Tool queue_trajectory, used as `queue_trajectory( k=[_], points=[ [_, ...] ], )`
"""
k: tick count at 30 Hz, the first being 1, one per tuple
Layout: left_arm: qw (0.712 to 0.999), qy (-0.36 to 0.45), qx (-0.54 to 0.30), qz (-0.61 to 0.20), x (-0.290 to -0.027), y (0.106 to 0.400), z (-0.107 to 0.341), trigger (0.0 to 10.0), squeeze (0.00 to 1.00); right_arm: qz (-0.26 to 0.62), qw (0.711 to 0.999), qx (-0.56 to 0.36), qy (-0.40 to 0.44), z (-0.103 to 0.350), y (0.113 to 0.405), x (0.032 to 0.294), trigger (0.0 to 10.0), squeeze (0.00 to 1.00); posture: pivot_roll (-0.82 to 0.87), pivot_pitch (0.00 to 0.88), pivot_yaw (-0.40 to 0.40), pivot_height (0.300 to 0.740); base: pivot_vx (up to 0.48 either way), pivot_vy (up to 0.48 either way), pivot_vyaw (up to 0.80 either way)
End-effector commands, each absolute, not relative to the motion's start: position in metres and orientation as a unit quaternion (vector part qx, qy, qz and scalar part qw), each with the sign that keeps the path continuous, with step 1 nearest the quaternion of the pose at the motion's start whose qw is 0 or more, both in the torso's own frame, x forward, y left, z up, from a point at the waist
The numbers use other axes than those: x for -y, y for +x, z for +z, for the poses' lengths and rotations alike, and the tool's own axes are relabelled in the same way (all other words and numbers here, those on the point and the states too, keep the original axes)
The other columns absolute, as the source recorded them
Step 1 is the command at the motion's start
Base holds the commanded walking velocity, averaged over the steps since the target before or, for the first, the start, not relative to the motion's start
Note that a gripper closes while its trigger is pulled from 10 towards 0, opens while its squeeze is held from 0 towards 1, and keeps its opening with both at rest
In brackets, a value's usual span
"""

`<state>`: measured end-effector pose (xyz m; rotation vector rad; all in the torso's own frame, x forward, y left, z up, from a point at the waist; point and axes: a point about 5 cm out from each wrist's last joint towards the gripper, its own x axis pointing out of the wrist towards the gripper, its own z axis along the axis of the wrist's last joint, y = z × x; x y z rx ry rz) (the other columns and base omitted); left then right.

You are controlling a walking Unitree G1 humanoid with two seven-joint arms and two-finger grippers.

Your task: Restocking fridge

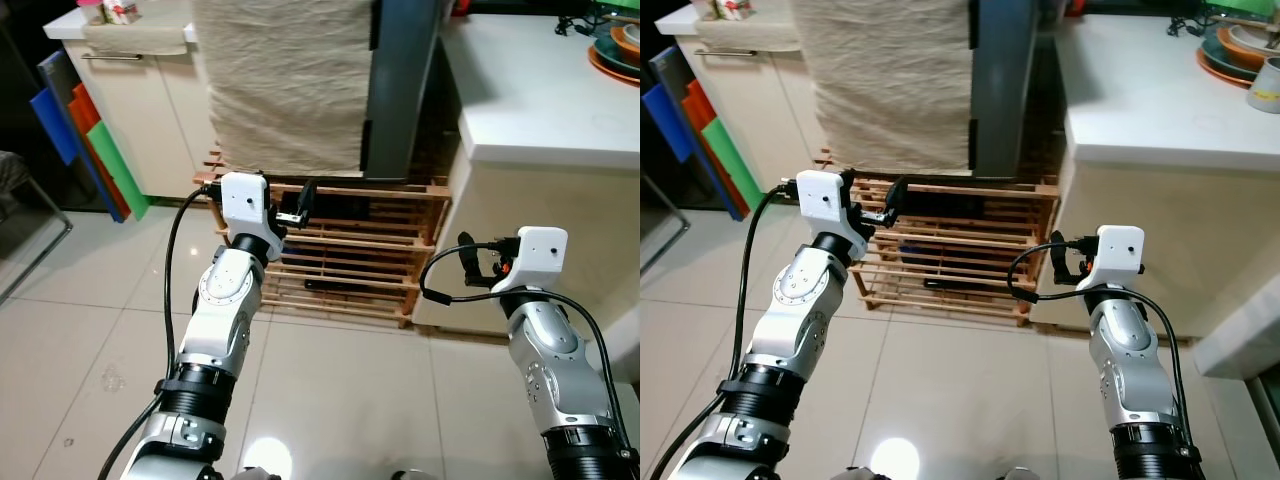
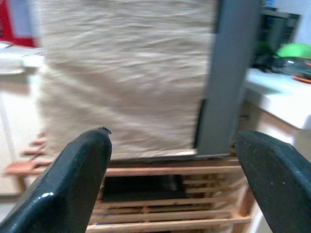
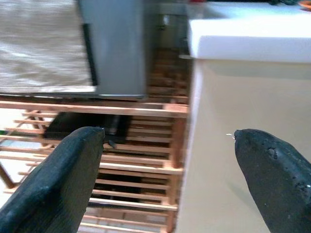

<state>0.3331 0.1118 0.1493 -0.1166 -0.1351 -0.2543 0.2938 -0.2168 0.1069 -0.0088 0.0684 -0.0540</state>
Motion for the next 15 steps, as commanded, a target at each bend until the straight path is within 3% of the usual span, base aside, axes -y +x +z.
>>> queue_trajectory(
  k=[1,15],
  points=[
    [0.990,-0.062,0.060,-0.114,-0.120,0.332,0.148,10.0,0.00,-0.022,0.999,-0.036,0.000,0.104,0.295,0.213,10.0,0.00,-0.11,0.000,0.045,0.740,0.000,0.476,0.00],
    [0.991,-0.059,0.018,-0.122,-0.117,0.327,0.137,10.0,0.00,-0.019,0.999,-0.027,0.005,0.106,0.295,0.208,10.0,0.00,-0.11,0.000,0.059,0.740,0.000,0.480,0.00]
  ],
)
